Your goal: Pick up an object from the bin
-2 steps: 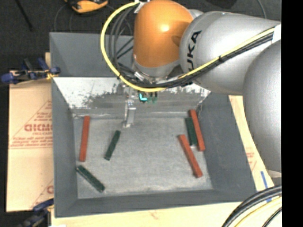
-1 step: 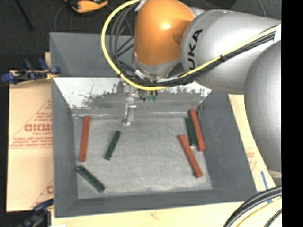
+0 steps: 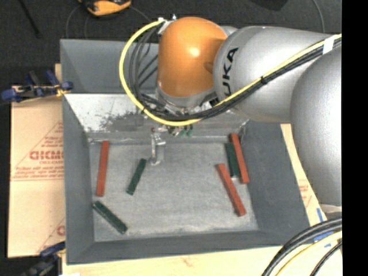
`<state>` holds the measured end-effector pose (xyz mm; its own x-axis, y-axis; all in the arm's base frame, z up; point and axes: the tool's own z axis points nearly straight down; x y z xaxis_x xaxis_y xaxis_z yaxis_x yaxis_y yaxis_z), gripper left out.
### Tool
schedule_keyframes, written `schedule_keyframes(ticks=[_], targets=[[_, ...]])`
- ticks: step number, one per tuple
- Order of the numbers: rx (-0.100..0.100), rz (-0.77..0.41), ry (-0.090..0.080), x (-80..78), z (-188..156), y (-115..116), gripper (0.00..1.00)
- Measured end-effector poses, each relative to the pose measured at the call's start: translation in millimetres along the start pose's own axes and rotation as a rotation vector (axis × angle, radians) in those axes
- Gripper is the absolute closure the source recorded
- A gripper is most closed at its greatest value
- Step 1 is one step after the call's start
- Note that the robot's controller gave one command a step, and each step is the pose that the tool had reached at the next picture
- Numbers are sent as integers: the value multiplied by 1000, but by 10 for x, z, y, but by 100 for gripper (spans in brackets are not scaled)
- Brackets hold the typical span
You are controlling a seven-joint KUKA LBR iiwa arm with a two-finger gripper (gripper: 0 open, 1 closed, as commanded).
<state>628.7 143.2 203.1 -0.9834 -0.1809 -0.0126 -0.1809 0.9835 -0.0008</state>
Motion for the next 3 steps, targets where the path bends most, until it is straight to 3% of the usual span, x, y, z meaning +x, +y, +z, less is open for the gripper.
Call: schedule_keyframes(ticks=[1, 2, 3], targets=[[-3, -362, 10, 279, 372, 171, 0], [-3, -515, 9, 397, 442, 190, 0], [-2, -827, 3, 291, 1123, 126, 0]])
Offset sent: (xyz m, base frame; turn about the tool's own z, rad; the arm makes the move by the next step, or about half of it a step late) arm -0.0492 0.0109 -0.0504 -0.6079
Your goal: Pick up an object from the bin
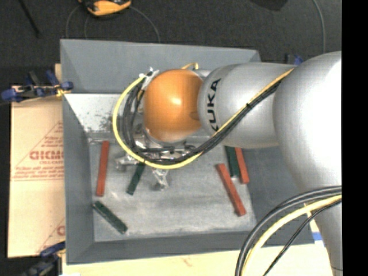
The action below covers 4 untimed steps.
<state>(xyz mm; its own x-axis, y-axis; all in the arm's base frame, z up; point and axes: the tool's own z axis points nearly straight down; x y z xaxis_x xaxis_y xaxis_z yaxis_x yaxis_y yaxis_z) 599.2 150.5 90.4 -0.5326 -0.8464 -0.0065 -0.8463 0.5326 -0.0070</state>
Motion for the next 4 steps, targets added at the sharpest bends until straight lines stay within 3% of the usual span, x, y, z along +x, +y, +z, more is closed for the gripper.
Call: schedule_keyframes(ticks=[1, 4], targets=[[-2, -177, -2, 61, 178, -85, 100], [-9, -175, 5, 73, 45, -70, 100]])
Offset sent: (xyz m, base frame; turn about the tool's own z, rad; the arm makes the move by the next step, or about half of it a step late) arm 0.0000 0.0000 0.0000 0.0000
